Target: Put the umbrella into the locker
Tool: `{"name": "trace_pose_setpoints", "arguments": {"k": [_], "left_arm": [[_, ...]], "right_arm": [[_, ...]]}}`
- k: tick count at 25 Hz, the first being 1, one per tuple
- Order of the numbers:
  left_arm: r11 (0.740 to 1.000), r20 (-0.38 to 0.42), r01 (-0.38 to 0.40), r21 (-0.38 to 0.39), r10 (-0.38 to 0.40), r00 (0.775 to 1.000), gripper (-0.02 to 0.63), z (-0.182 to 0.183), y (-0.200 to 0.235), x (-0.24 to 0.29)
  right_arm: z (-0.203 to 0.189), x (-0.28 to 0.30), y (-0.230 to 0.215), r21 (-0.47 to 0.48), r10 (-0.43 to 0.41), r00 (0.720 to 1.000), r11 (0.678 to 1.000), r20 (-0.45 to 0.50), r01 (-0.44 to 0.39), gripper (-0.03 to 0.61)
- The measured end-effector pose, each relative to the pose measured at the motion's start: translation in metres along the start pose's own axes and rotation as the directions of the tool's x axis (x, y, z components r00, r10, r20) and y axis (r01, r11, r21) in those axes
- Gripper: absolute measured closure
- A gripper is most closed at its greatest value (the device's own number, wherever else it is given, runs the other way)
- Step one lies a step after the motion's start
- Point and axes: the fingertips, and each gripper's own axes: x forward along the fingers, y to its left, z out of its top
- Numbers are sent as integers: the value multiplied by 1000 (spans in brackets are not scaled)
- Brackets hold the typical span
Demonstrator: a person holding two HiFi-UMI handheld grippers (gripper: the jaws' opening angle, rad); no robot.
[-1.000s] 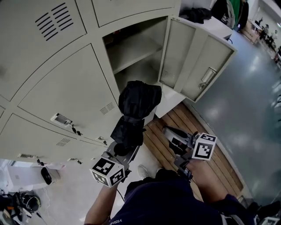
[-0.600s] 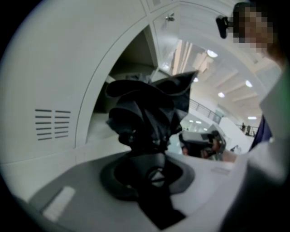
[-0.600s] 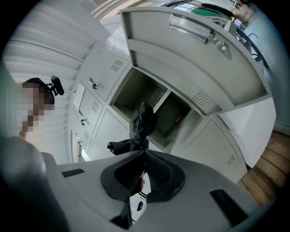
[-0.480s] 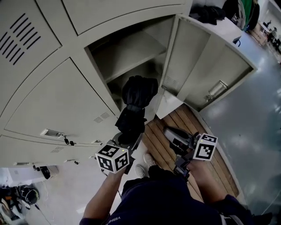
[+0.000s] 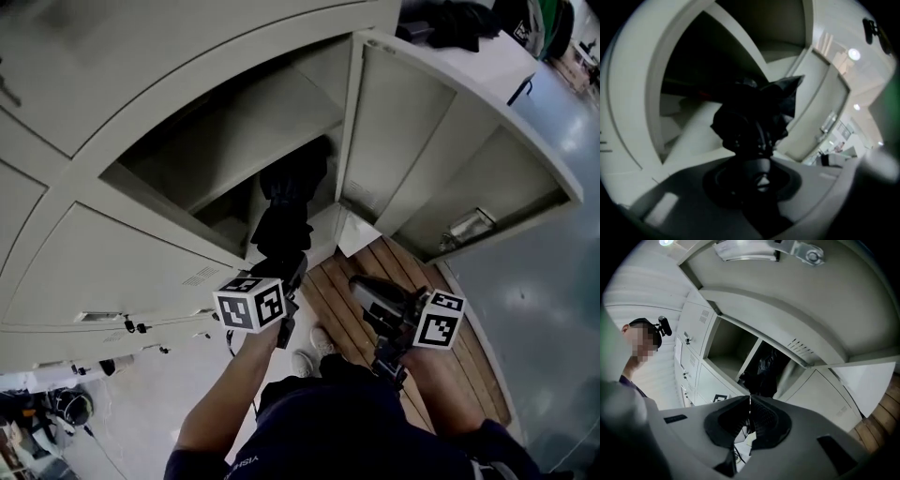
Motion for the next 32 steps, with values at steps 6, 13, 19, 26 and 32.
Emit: {"name": "trace_pose_setpoints", "arguments": {"k": [6,13,19,26,32], "left_arm": [[998,11,-68,-15,69,998,518,31,25,32],[988,13,-137,76,137,991,518,62,38,51],[978,-21,-184,96,187,982,518,73,53,59],[976,-53,-209,63,212,976,505,73,74,66],[975,-71,-211,69,216,974,489,81,82,73]], "right_arm": [[2,-4,-15,20,0,1000,1000,-7,1,569],[-4,1,-25,56,3,999,998,-34,-1,569],[10,11,-21,-40,-17,999,999,-29,16,569],[26,38,-5,-181,-6,999,984,-38,-1,569],[36,69,8,-262,26,997,964,-68,-43,569]]}}
